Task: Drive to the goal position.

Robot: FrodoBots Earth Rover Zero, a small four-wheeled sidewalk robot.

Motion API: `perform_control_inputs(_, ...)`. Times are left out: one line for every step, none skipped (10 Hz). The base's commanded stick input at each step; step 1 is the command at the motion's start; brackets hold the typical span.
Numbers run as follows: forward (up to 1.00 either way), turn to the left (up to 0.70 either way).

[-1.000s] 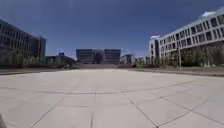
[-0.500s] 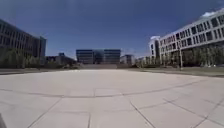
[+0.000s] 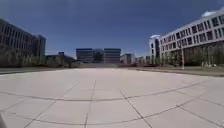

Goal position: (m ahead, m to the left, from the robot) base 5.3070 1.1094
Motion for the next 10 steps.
perform_control_inputs(0.52, 0.0)
perform_control_inputs(0.52, 0.0)
perform_control_inputs(0.52, 0.0)
perform_control_inputs(0.52, 0.01)
perform_control_inputs(0.52, 0.02)
perform_control_inputs(0.51, 0.0)
perform_control_inputs(0.51, 0.0)
perform_control_inputs(0.51, 0.03)
perform_control_inputs(0.51, 0.03)
perform_control_inputs(0.51, 0.0)
